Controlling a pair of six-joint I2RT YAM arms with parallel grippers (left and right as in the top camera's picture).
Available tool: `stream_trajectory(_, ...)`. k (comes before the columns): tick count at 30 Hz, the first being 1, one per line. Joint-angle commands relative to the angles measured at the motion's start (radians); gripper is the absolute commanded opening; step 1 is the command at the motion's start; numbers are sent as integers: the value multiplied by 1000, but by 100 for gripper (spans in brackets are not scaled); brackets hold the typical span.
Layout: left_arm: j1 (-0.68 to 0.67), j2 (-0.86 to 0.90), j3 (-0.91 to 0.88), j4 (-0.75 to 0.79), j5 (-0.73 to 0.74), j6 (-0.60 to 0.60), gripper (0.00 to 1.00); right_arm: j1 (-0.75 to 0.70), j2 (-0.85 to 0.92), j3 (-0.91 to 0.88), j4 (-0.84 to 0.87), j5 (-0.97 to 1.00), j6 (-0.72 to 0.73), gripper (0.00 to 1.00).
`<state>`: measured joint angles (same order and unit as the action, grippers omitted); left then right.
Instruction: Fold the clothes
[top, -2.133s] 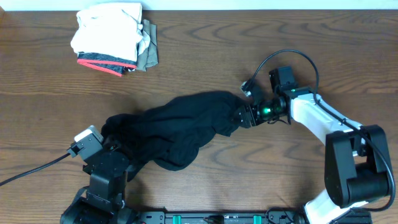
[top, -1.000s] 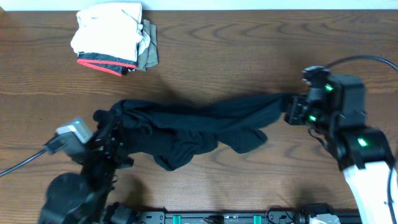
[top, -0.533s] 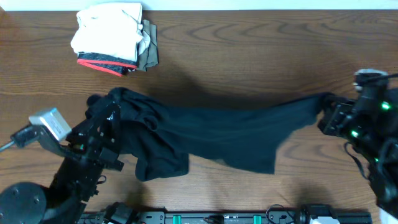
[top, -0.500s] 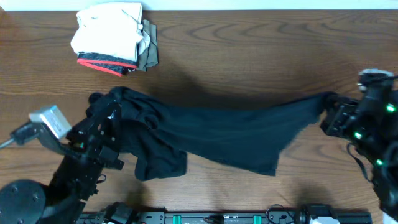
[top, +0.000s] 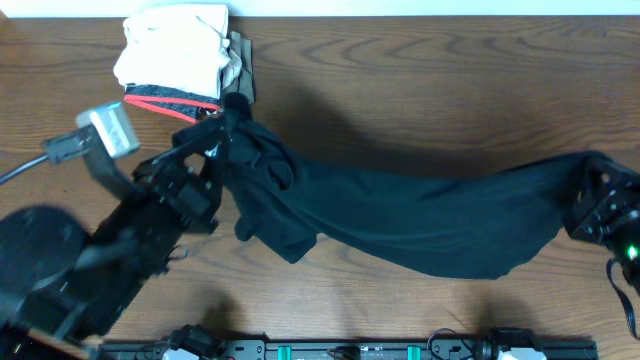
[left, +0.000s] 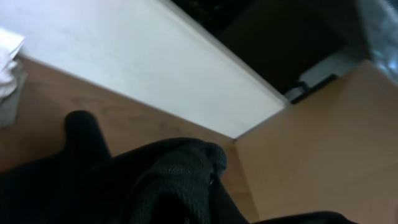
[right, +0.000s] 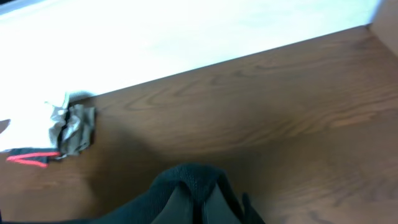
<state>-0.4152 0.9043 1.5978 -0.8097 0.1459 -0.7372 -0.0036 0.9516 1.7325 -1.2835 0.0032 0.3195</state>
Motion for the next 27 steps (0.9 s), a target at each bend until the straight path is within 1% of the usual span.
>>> stream_trajectory(1,0,79,17,-3,-99,-24,6,-10,81,8,12,90,25,1)
stream_trajectory(7,0,285,16,32,-259,-21,6,-11,280,7,75,106,45,1)
stream_trajectory(12,0,519,16,208,-390,121,6,-11,485,7,264,138,15,1)
stream_trajectory(13,0,561,16,243,-409,145,7,-11,524,7,306,147,10,2)
stream_trajectory(14,1,603,16,277,-430,170,7,-11,558,7,337,157,3,6)
stream_trajectory(15,1,651,16,308,-456,199,10,-11,595,7,369,158,-15,13)
stream_trajectory(16,2,690,16,331,-474,219,14,-11,626,7,386,159,-31,24)
stream_trajectory(17,3,735,16,351,-489,242,22,-11,661,7,397,166,-45,42)
stream_trajectory(18,5,770,16,362,-494,259,35,-11,687,7,401,167,-56,56)
stream_trajectory(20,6,829,16,361,-499,280,51,-11,728,7,389,182,-74,58)
stream_trajectory(21,6,848,16,354,-499,294,62,-11,740,7,377,207,-74,60)
stream_trajectory(25,6,861,17,311,-499,299,73,-12,737,10,346,255,-74,60)
stream_trajectory(26,6,853,17,300,-499,299,80,-12,727,10,336,253,-73,61)
stream_trajectory(27,6,839,17,284,-499,299,84,-12,711,11,320,243,-71,63)
